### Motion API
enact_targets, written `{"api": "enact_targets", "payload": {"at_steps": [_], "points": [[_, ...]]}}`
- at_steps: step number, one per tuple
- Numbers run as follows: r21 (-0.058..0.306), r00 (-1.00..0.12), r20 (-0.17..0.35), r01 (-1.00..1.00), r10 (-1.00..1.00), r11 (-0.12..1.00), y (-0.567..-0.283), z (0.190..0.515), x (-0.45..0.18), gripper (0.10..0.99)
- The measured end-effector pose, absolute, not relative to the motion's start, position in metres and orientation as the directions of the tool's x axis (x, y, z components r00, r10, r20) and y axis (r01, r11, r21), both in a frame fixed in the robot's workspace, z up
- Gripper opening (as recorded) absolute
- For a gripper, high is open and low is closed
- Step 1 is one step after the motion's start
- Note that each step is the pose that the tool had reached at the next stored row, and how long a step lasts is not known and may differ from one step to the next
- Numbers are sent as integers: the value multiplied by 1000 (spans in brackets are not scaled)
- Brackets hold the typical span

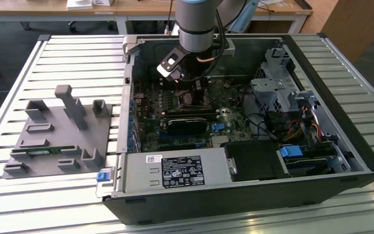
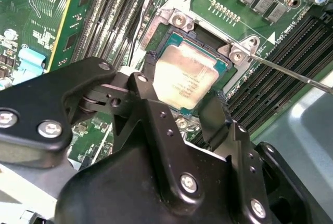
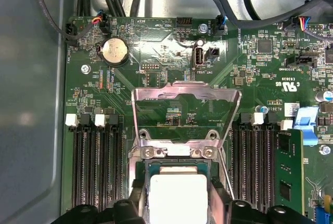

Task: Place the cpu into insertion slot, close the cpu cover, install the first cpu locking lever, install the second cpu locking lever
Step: 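Place the cpu into insertion slot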

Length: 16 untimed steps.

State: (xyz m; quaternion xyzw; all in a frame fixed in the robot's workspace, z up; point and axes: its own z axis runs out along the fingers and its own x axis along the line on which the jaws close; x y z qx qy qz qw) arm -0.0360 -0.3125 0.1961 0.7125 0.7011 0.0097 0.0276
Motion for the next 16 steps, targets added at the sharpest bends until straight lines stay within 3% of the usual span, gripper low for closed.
{"api": "enact_targets", "payload": {"at_steps": [11, 14, 15, 16], "points": [[53, 17, -25, 998, 1000, -15, -312, 208, -36, 592], [51, 17, -25, 999, 1000, -15, -313, 210, -36, 412], [51, 17, -24, 999, 1000, -15, -313, 210, -36, 412], [50, 17, -24, 999, 1000, -15, -313, 210, -36, 353]]}}
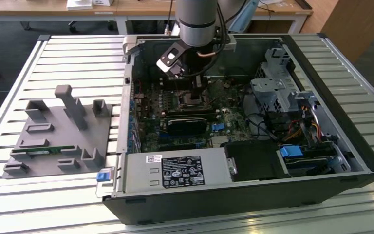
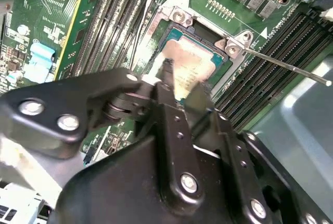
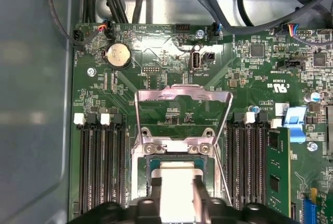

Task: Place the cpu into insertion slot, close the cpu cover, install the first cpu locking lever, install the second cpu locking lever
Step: 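Place the cpu into insertion slot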

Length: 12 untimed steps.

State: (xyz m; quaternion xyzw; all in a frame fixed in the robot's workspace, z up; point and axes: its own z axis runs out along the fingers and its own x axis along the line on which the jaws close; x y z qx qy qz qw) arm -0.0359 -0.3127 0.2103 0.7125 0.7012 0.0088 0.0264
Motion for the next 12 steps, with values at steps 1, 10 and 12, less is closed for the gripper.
{"api": "enact_targets", "payload": {"at_steps": [1, 10, 12], "points": [[49, 17, -25, 999, 1000, -15, -313, 210, -36, 294], [47, 17, -25, 999, 1000, -15, -314, 211, -36, 106], [47, 17, -25, 999, 1000, -15, -313, 213, -36, 106]]}}
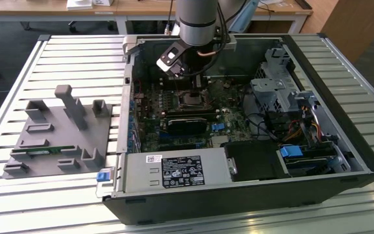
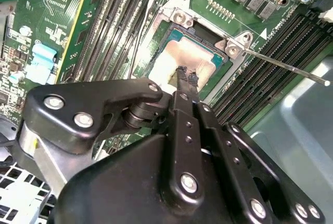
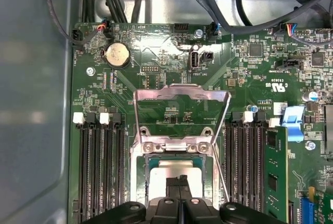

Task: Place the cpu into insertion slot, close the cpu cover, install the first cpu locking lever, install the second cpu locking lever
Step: 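Place the cpu into insertion slot, then close the cpu cover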

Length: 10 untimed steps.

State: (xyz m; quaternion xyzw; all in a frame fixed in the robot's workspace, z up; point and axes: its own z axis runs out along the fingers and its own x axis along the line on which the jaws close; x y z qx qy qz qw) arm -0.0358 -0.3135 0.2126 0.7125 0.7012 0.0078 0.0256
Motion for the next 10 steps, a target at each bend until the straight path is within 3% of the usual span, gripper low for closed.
{"api": "enact_targets", "payload": {"at_steps": [10], "points": [[47, 17, -25, 999, 1000, -15, -313, 217, -36, 106]]}}
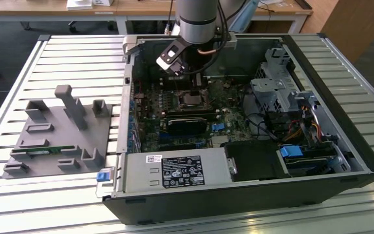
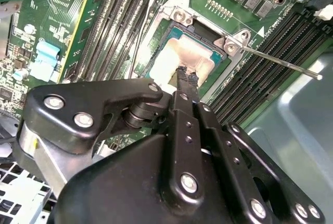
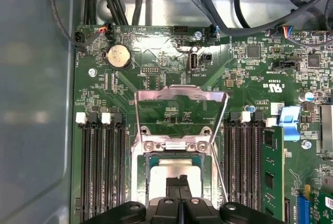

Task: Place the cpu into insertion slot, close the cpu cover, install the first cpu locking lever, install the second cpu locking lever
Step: 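Close the cpu cover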

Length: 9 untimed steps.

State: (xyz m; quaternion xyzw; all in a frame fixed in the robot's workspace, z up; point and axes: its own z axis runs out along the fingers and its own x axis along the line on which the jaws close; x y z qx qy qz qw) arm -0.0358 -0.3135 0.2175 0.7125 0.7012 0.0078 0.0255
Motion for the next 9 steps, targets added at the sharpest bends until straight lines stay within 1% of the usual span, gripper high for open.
{"api": "enact_targets", "payload": {"at_steps": [9], "points": [[47, 17, -25, 999, 1000, -15, -313, 224, -36, 106]]}}
